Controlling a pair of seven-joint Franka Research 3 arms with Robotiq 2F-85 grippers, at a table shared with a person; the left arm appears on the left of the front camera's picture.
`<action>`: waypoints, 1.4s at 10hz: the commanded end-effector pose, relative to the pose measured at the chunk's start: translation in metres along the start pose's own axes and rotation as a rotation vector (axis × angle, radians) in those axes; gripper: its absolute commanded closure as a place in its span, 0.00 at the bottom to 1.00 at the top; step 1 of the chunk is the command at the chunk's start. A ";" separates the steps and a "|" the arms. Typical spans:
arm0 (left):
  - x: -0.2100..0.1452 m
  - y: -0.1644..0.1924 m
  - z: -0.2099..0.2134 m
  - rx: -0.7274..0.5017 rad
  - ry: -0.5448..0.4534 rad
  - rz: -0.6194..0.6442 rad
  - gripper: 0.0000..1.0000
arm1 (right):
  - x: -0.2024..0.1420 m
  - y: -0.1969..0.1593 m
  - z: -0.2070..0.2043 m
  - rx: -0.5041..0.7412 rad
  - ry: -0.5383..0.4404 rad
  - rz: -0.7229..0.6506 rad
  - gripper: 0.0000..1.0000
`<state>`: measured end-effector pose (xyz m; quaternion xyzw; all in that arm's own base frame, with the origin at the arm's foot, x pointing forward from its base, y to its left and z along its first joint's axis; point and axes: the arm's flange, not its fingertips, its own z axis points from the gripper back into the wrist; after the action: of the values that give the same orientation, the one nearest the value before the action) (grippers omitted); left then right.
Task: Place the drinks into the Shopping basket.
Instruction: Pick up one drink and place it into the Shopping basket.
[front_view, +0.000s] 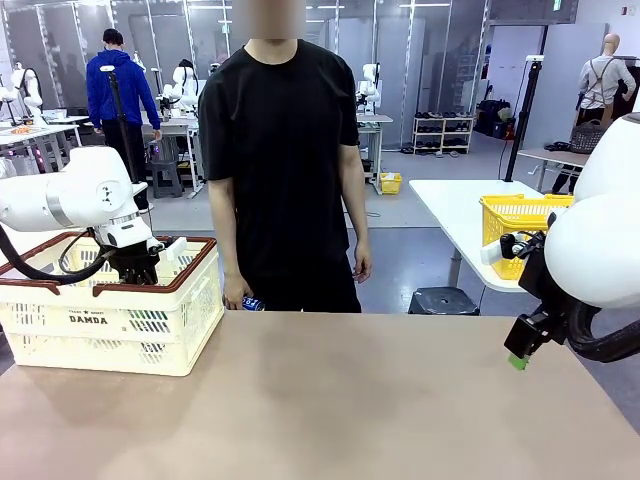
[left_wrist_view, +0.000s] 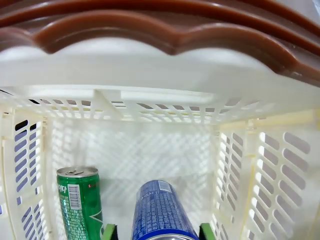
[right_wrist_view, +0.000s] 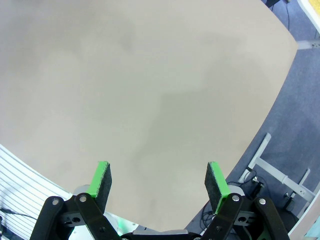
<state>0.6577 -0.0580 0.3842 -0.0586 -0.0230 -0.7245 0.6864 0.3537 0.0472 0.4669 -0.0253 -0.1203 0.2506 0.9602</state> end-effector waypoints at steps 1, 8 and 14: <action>-0.003 -0.010 0.004 0.027 -0.041 -0.028 0.19 | 0.000 0.000 0.000 0.002 0.002 0.001 0.06; 0.000 -0.002 0.013 0.020 -0.001 -0.007 0.00 | 0.000 0.000 0.000 0.002 0.002 0.001 0.06; 0.000 -0.002 0.013 0.020 -0.001 -0.007 0.00 | 0.000 0.000 0.000 0.002 0.002 0.001 0.06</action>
<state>0.6557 -0.0572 0.3979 -0.0559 -0.0339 -0.7252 0.6854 0.3537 0.0472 0.4669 -0.0253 -0.1203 0.2506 0.9602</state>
